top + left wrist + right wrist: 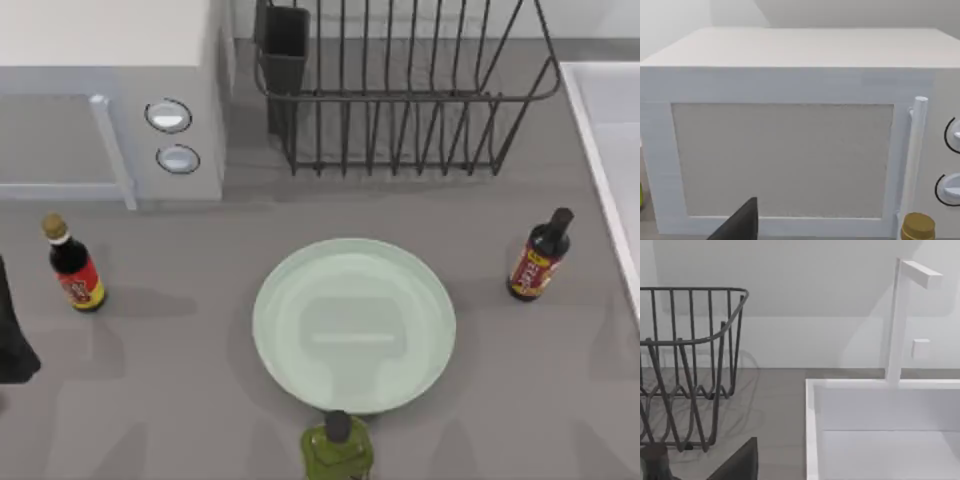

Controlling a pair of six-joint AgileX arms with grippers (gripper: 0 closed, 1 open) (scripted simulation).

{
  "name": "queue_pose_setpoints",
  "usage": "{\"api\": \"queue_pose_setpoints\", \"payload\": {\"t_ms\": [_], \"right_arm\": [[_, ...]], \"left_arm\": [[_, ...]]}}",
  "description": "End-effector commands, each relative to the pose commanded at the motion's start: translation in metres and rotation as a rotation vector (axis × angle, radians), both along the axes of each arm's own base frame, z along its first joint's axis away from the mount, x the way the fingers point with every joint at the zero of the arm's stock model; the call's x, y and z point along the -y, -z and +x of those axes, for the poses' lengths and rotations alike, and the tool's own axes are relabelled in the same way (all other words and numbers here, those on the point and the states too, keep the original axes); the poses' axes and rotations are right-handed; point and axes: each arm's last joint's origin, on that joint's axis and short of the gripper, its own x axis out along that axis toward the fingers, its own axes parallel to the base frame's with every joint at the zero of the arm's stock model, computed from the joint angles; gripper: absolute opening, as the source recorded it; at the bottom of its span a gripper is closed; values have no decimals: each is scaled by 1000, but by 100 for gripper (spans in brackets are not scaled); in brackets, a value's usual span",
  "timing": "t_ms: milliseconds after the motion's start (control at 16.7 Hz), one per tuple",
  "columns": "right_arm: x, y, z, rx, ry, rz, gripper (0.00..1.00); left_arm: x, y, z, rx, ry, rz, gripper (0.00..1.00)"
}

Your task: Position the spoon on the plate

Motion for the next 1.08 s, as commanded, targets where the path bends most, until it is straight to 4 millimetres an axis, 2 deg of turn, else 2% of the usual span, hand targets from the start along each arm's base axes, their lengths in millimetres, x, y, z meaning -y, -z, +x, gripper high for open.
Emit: {"api": "queue_pose_setpoints", "payload": {"t_ms": [240,420,540,720,900,1080], "right_arm": [[0,0,0,0,0,0,100],[0,0,0,0,0,0,100],[0,0,0,0,0,0,100],[0,0,0,0,0,0,100],[0,0,0,0,0,0,100],[0,0,0,0,0,0,100]], "left_arm": [[-1,-5,0,-36,-13,34,100],[-6,-19,3,-181,-43,156,100],[-12,-28,10,-348,-45,278,100],[-23,-35,28,-686,27,475,100],[-39,-34,51,-1028,202,616,100],[-57,-32,72,-1267,409,679,100]]}}
